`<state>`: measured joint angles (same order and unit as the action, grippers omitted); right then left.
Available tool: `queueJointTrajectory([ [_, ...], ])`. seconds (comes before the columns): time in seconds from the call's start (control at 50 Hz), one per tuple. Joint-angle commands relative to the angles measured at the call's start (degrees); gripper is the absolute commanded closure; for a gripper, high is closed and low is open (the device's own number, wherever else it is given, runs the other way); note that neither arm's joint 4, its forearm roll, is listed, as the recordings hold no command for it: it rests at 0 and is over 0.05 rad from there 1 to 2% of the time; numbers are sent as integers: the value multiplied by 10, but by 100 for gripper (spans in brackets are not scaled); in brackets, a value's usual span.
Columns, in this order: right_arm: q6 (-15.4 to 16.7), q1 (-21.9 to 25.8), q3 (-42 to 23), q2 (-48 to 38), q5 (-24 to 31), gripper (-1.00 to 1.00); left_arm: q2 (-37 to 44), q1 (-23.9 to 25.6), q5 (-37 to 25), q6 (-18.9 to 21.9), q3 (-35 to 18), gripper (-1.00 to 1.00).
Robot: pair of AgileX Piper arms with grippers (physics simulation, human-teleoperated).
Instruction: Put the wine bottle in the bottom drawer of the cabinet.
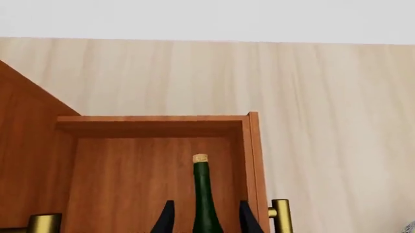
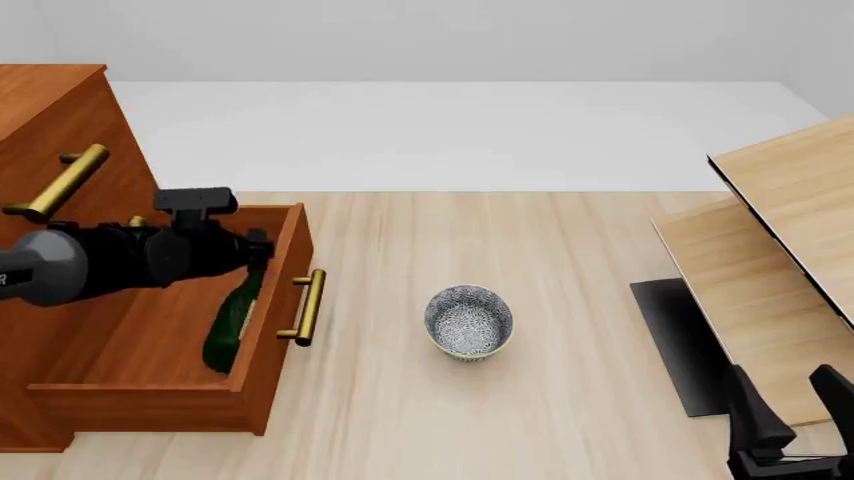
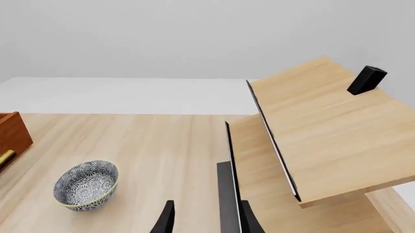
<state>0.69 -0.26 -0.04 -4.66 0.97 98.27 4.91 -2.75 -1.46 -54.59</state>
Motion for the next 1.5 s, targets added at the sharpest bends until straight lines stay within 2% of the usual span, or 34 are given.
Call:
queueJointTrajectory([
  [0.02,1,2,0,-1,-2,-100,4,2,-11,-32,-1,-100],
  [0.34,2,3,0,-2,-3,-100,-9,0,-25,-41,-14,-100],
  [0.66,11,7,0,4,3,-100,-55,1,-77,-26,-49,-100],
  [0.92,18,12,0,9,5,-100,-137,6,-141,-21,-85,-100],
  [1.06,22,14,0,14,9,-100,-189,17,-177,-4,-95,-100],
  [1.1,23,15,0,15,11,-100,-202,15,-185,-13,-101,-100],
  [1.18,26,16,0,15,10,-100,-227,20,-204,4,-114,-100],
  [1.28,27,17,0,12,8,-100,-252,27,-226,-4,-129,-100],
  [1.38,28,17,0,9,6,-100,-282,32,-238,6,-135,-100],
  [1.4,28,17,0,9,6,-100,-288,37,-238,22,-132,-100],
  [1.44,28,18,0,9,6,-100,-298,38,-245,9,-134,-100],
  [1.5,29,17,0,7,4,-100,-322,47,-259,13,-142,-100],
])
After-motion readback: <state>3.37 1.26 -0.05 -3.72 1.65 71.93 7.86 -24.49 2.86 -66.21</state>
